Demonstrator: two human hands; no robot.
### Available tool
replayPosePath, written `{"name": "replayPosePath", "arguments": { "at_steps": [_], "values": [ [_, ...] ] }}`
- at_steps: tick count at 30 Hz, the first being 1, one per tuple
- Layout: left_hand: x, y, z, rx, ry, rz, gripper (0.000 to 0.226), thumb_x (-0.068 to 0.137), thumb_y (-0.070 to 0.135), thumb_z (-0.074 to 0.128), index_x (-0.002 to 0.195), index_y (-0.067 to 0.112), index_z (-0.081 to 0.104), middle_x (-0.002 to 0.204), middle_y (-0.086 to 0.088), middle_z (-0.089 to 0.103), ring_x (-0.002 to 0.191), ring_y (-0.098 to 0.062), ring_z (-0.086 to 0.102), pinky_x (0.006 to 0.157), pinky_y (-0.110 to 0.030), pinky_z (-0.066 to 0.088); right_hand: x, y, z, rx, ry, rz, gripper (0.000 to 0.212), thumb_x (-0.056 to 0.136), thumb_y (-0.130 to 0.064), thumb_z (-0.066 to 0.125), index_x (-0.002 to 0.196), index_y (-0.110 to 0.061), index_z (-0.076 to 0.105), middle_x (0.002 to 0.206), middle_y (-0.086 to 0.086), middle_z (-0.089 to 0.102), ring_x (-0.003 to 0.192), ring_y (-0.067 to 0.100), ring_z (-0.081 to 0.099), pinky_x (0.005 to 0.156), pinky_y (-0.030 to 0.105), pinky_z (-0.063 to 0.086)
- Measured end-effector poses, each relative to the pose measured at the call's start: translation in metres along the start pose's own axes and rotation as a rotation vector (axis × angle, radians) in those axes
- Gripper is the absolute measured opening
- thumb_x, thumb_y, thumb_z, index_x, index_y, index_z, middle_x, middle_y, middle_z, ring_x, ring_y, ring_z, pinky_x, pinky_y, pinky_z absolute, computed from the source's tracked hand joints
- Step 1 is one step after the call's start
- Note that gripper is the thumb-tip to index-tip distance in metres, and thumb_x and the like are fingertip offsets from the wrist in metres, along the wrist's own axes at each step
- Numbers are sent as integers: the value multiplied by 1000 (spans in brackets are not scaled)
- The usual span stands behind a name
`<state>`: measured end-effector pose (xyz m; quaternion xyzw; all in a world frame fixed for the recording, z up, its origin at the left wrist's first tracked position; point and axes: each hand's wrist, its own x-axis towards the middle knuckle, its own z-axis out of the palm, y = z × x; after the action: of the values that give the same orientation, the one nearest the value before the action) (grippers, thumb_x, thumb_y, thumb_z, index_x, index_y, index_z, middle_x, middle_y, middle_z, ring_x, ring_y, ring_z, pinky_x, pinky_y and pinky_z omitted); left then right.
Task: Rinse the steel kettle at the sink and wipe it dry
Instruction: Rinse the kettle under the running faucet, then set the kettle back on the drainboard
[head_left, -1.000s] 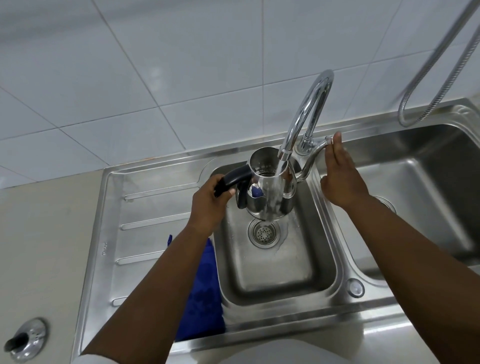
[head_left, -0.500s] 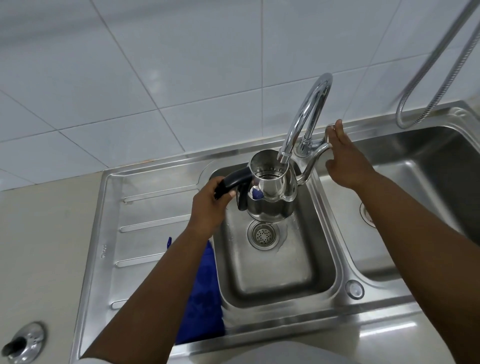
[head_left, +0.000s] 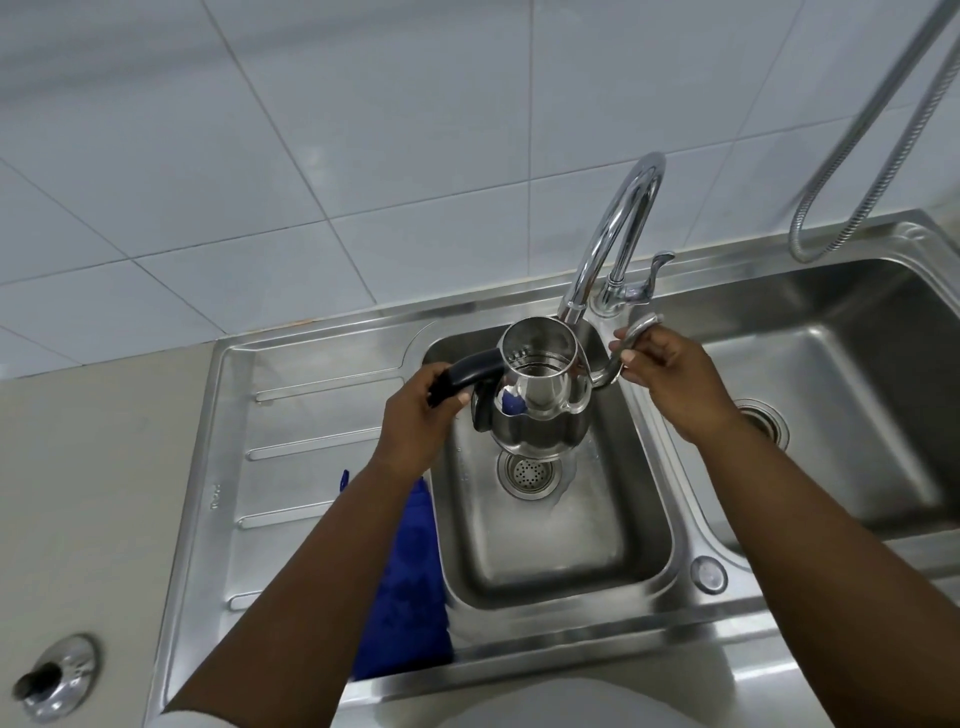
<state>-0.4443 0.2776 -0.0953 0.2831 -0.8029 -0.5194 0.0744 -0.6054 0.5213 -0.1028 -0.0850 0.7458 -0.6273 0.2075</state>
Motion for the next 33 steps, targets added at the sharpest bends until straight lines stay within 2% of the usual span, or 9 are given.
{"name": "replayPosePath", "arguments": {
  "at_steps": [6, 16, 19, 21, 23, 25, 27, 29, 33],
  "values": [
    [-17, -6, -9, -32, -9, -10, 26, 86, 19, 70, 106, 34, 62, 89, 9, 65, 81, -13, 60, 79, -28, 50, -22, -1, -2, -36, -26, -19, 29, 95, 5, 57, 107, -19, 67, 111, 13, 71, 118, 34, 65, 102, 53, 51],
    [-70, -5, -48, -64, -6, 57, 25, 89, 16, 67, 111, 26, 63, 92, 8, 65, 78, -7, 59, 74, -22, 45, -75, -23, 11, -64, -77, -69, 28, 92, 5, 61, 102, -20, 69, 108, 11, 74, 112, 30, 68, 99, 48, 54],
    [-86, -8, -66, -86, -1, 63, 25, 88, 15, 68, 109, 27, 63, 94, 5, 65, 79, -9, 60, 77, -22, 47, -93, -31, 24, -82, -89, -96, 23, 92, 6, 61, 111, -4, 67, 108, 16, 73, 101, 21, 71, 93, 36, 58],
    [-95, -14, -81, -115, 7, 47, 26, 86, 15, 70, 107, 29, 64, 97, 2, 66, 83, -12, 61, 80, -26, 50, -105, -38, 35, -84, -101, -122, 22, 91, 6, 62, 110, -5, 67, 104, 11, 72, 91, 8, 71, 84, 21, 59],
    [-104, -19, -97, -115, 15, 40, 27, 86, 14, 70, 107, 29, 64, 100, 1, 66, 86, -14, 62, 79, -28, 51, -115, -40, 48, -71, -118, -126, 21, 91, 6, 62, 106, -7, 67, 106, 13, 72, 93, 15, 71, 80, 18, 59],
    [-113, -26, -114, -114, 25, 29, 29, 85, 12, 71, 109, 27, 63, 100, 2, 66, 87, -14, 64, 77, -28, 53, -122, -41, 64, -48, -139, -114, 21, 91, 8, 61, 109, -2, 66, 109, 18, 70, 99, 26, 68, 83, 21, 59],
    [-122, -34, -133, -125, 34, 20, 31, 84, 10, 72, 110, 24, 64, 95, 5, 65, 79, -6, 62, 74, -22, 48, -130, -43, 83, -36, -159, -107, 21, 91, 8, 61, 110, -1, 65, 109, 15, 70, 104, 29, 68, 91, 30, 59],
    [-131, -43, -153, -148, 44, 12, 31, 82, 7, 73, 108, 22, 65, 91, 6, 64, 73, -5, 59, 74, -23, 45, -141, -47, 104, -49, -178, -112, 22, 92, 8, 60, 104, -8, 67, 107, 8, 72, 105, 28, 68, 95, 40, 57],
    [-144, -67, -197, -127, 56, -11, 31, 80, 7, 74, 107, 21, 66, 91, 4, 65, 75, -12, 58, 75, -29, 46, -154, -45, 148, -75, -221, -104, 28, 91, 6, 62, 97, -21, 69, 104, -3, 73, 103, 23, 70, 97, 46, 55]
  ]
}}
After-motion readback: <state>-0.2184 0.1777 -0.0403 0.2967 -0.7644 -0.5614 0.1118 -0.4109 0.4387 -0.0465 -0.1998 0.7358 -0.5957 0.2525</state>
